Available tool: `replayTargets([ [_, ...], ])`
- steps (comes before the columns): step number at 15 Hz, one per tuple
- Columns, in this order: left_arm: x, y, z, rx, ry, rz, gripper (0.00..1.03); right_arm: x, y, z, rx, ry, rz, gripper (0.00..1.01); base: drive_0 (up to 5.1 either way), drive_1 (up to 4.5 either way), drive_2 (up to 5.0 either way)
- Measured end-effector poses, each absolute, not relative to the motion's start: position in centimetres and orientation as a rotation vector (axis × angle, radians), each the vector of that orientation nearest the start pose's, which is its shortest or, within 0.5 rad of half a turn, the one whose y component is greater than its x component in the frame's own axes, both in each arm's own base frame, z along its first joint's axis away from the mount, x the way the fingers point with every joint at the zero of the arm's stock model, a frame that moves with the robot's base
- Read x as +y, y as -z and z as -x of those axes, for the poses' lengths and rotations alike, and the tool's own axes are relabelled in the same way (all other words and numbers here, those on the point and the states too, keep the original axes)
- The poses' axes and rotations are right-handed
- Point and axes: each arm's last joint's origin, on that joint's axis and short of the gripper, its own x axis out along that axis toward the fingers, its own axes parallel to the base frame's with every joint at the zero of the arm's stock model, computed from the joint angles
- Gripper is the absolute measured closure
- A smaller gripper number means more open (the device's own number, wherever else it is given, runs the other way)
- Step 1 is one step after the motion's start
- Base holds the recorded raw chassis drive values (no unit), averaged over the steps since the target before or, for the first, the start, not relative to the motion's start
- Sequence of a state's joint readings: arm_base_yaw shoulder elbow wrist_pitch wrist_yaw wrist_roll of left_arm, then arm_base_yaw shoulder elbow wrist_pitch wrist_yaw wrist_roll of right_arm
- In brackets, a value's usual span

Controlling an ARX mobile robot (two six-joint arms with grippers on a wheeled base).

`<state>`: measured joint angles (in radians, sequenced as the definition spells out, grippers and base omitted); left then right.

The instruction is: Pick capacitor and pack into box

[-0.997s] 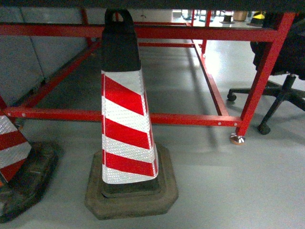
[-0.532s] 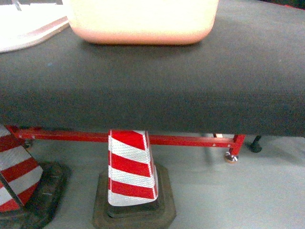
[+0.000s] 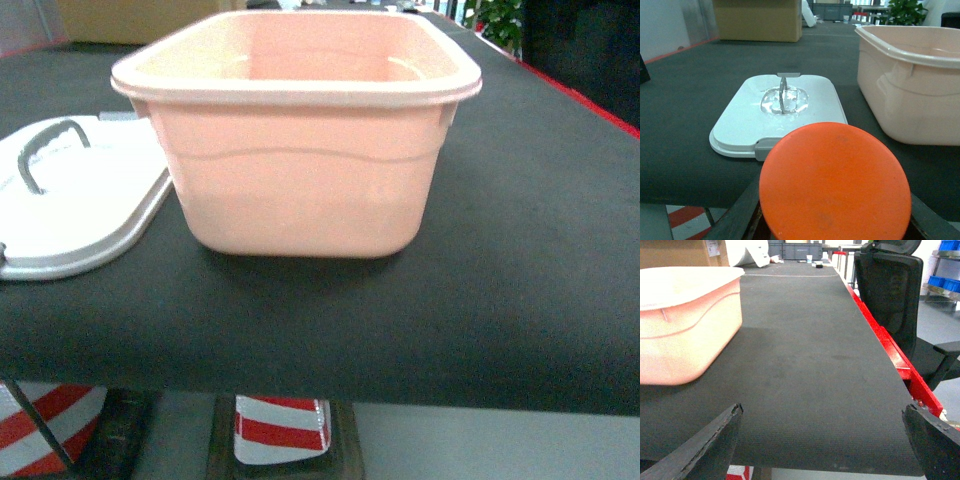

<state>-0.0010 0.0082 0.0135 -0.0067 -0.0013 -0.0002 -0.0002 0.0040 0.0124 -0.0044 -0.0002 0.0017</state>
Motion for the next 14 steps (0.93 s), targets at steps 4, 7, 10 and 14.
replayTargets([
  [4,-0.01,-16.72,-9.74,-0.002,0.000,0.000,0.59,0.00,-16.74,-9.72,-0.008,0.000,-0.002,0.03,0.0,0.00,0.0],
  [7,0.00,-16.69,-9.74,0.002,-0.002,-0.001,0.59,0.00,-16.67,-9.73,-0.001,0.001,-0.002,0.03,0.0,0.00,0.0],
  [10,-0.01,-16.70,-9.74,0.000,0.000,-0.001,0.59,0.00,-16.69,-9.72,-0.003,0.000,-0.002,0.03,0.0,0.00,0.0],
  [14,-0.01,-16.70,-9.74,0.001,0.000,0.000,0.59,0.00,-16.69,-9.72,-0.003,0.000,-0.002,0.03,0.0,0.00,0.0],
])
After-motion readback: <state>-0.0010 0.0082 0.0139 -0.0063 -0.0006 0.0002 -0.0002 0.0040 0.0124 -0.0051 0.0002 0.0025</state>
